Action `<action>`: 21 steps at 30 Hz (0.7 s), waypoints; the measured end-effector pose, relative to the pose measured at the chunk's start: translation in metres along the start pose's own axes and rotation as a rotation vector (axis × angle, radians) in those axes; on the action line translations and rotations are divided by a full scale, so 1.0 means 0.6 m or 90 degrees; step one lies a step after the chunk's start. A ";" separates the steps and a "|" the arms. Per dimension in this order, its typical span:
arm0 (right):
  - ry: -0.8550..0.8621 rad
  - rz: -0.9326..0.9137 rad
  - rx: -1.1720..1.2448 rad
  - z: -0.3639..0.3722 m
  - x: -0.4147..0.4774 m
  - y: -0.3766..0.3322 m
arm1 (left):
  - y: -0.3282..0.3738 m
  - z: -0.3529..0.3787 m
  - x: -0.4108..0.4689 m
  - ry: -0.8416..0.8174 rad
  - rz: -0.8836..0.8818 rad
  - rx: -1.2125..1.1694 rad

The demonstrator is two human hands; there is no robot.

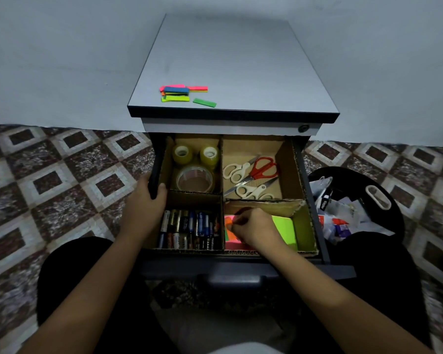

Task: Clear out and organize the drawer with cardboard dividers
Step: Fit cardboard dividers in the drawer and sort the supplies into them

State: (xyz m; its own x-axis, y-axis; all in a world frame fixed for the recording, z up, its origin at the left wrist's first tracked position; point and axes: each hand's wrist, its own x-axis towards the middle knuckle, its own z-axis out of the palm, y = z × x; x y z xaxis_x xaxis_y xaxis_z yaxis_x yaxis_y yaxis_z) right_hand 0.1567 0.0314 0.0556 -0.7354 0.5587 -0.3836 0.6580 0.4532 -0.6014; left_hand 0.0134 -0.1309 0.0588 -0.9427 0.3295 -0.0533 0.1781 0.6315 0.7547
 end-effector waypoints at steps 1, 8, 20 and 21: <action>0.013 -0.002 -0.012 -0.002 -0.005 -0.001 | 0.000 0.000 0.000 0.000 0.001 -0.001; -0.024 0.057 0.129 0.009 0.002 0.006 | -0.001 0.001 0.001 0.000 0.001 -0.009; -0.027 0.048 0.178 0.009 0.003 0.006 | -0.003 0.002 0.002 0.000 0.006 -0.002; -0.008 0.026 0.124 0.004 -0.002 0.001 | -0.004 0.002 0.002 0.000 0.005 -0.002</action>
State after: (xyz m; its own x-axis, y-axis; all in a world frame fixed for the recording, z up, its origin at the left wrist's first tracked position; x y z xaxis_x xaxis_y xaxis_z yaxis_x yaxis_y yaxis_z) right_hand 0.1578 0.0293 0.0539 -0.7110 0.5653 -0.4182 0.6448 0.2867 -0.7085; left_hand 0.0123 -0.1311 0.0560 -0.9409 0.3353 -0.0473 0.1853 0.6269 0.7567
